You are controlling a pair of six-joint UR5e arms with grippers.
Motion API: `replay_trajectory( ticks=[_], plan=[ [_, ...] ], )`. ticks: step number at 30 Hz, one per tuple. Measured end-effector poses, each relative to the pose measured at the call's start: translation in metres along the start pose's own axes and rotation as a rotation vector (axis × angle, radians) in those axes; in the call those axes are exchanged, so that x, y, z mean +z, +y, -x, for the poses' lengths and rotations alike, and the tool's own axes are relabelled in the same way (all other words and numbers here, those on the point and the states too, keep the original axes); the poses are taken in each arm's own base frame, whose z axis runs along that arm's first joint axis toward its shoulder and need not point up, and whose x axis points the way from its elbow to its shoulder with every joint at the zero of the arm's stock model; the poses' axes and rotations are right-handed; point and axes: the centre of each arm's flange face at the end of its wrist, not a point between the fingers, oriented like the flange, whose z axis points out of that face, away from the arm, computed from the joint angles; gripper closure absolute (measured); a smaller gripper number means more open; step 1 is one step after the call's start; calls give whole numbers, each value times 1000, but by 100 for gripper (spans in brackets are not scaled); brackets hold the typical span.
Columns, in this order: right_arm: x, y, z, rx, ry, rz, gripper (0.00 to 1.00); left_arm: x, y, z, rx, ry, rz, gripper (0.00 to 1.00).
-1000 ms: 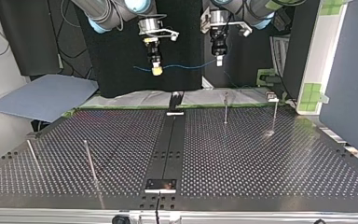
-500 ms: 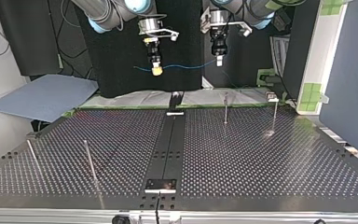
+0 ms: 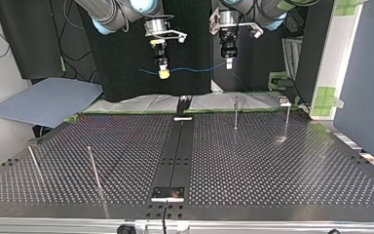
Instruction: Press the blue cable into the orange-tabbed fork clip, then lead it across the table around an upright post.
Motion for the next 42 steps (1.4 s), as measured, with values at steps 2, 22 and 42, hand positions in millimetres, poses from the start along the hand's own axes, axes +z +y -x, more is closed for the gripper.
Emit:
replay_trajectory(
  ticks=[2, 22, 42],
  plan=[
    [0, 0, 0, 0, 0, 0, 100, 0, 0, 0, 1, 0, 0, 100],
    [0, 0, 0, 0, 0, 0, 100, 0, 0, 0, 1, 0, 1, 100],
    [-5, -15, 58, -36, -91, 25, 100, -15, 8, -23, 168, 110, -13, 100]
  ],
)
